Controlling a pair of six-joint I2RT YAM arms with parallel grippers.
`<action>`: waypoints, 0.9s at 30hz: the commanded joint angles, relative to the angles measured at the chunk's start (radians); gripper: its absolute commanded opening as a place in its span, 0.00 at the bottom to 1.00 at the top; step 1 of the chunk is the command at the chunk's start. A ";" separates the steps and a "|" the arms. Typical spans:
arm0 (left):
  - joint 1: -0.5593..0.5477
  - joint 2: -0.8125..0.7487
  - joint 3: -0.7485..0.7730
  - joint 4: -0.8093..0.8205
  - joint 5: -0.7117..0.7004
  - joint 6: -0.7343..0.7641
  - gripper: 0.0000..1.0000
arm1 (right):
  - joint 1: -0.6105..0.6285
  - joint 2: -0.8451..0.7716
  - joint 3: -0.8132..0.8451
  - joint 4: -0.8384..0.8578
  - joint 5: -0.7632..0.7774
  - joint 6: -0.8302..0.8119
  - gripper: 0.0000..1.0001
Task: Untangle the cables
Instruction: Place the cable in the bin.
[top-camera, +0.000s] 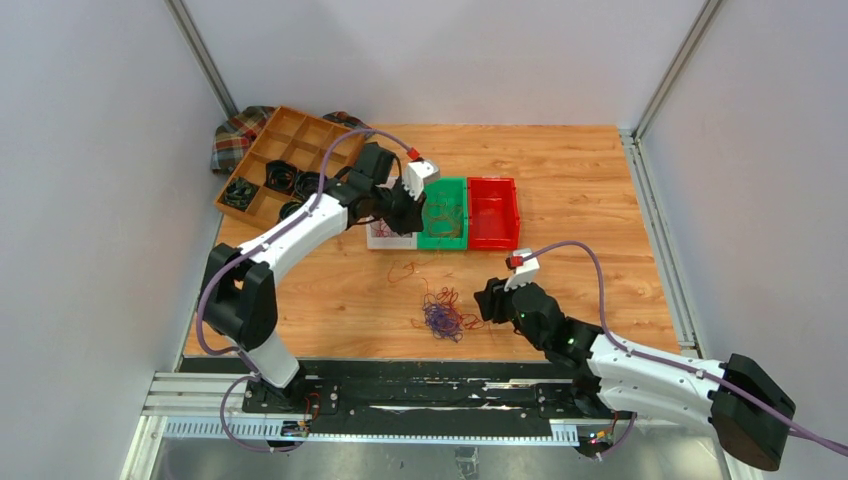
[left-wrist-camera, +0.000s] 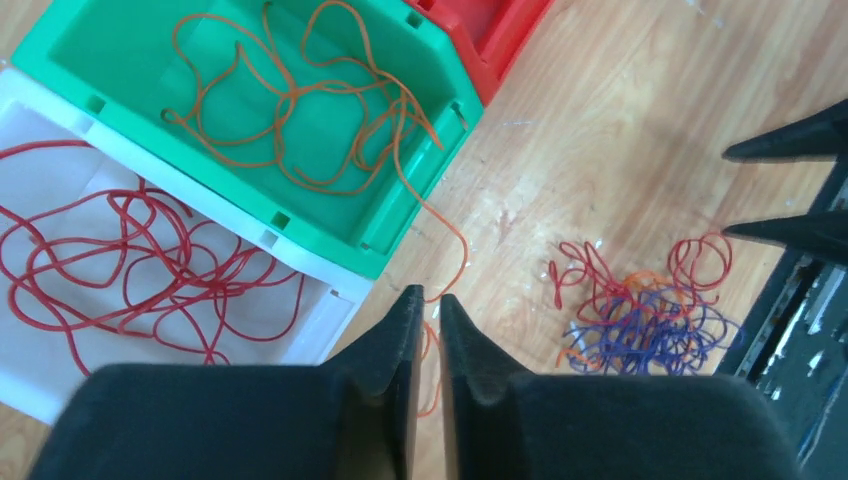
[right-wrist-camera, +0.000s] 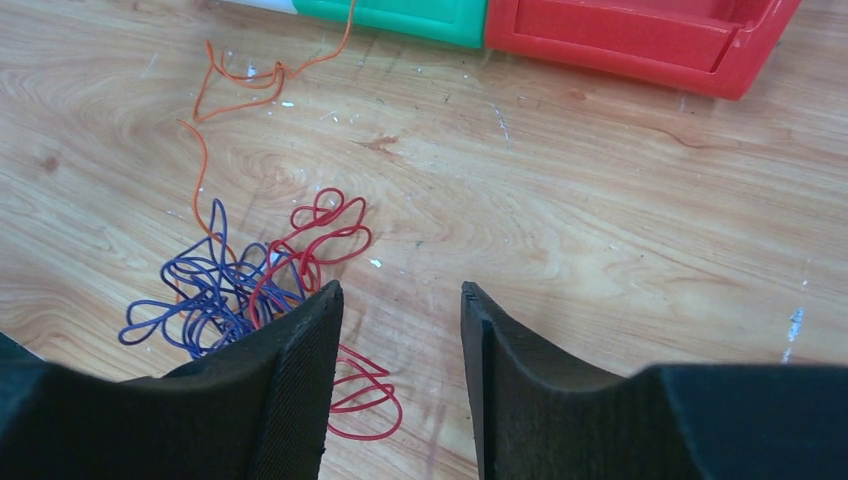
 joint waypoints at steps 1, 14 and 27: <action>-0.004 -0.011 0.045 -0.261 0.046 0.233 0.25 | 0.010 -0.012 0.019 -0.033 0.040 -0.020 0.51; 0.002 0.110 0.002 -0.322 -0.057 0.626 0.47 | 0.009 0.030 0.036 -0.026 0.043 -0.012 0.60; 0.000 0.226 0.021 -0.321 -0.072 0.735 0.21 | 0.006 0.062 0.127 -0.098 0.038 -0.006 0.55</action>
